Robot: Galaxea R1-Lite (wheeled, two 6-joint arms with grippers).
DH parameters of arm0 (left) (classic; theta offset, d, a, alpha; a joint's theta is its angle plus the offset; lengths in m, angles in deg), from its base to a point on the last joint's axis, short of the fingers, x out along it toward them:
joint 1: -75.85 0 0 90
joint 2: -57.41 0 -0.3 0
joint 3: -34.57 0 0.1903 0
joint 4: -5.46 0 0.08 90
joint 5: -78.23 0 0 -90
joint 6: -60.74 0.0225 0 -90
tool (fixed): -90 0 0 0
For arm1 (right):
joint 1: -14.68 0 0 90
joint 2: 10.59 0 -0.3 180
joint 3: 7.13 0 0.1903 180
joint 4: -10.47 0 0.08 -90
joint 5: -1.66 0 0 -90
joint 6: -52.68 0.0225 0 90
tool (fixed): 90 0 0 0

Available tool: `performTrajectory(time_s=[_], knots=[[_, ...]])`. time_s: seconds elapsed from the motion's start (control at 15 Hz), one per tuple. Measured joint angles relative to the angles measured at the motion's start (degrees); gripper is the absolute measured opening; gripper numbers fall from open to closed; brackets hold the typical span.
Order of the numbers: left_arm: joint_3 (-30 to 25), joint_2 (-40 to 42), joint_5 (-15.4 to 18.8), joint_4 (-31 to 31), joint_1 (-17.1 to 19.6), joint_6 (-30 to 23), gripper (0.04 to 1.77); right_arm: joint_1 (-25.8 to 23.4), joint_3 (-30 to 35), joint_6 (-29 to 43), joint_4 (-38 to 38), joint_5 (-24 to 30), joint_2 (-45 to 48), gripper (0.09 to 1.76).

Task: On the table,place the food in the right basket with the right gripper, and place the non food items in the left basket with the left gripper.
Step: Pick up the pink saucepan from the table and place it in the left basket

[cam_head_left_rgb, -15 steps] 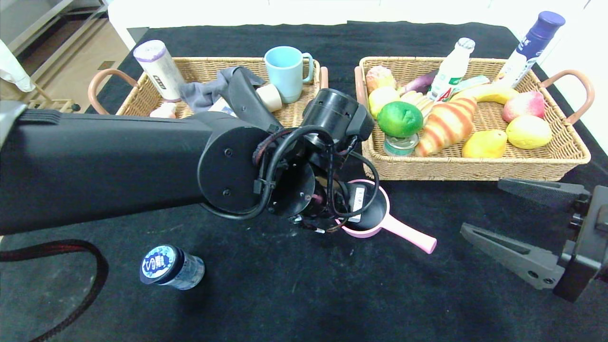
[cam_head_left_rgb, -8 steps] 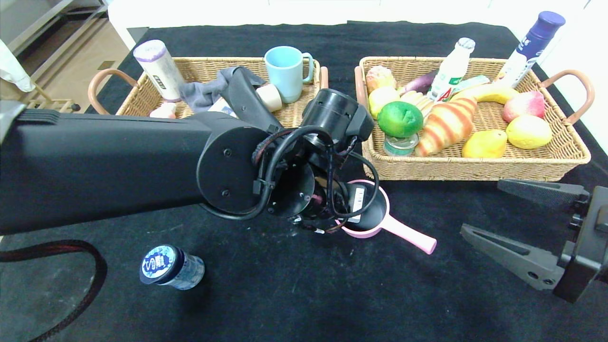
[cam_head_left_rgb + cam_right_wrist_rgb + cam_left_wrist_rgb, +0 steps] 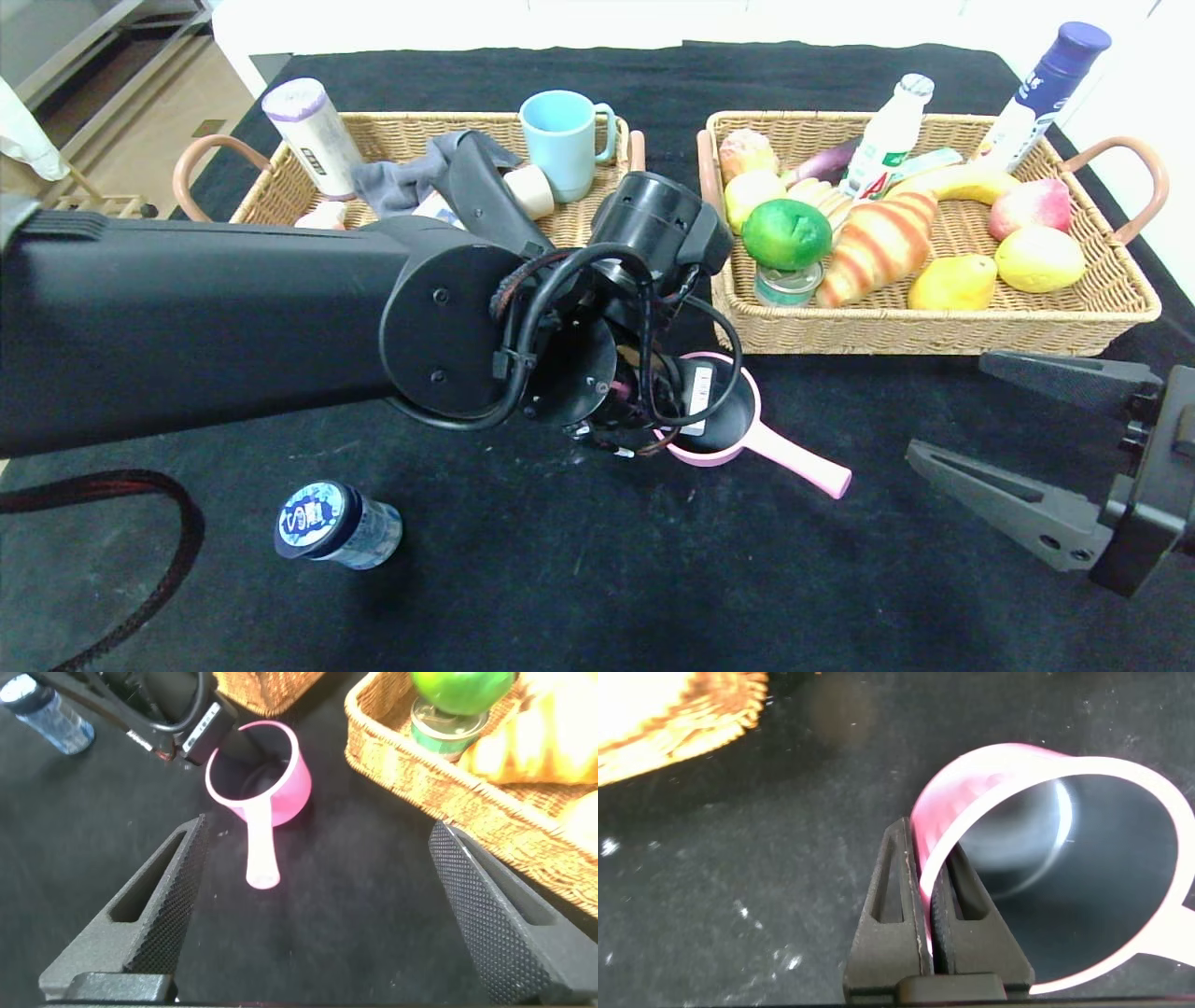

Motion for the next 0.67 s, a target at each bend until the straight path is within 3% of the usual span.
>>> performTrajectory(time_s=[0.33, 0.67], knots=[[-2.1, 4.7, 0.6, -0.3, -1.0, -0.1, 0.16, -2.9, -1.6, 1.4, -0.3, 3.4, 1.8, 1.71], [-3.9, 11.4, 0.2, -0.1, -1.2, -0.1, 0.16, -4.2, -1.8, 1.4, -0.3, 3.6, 2.1, 1.71]])
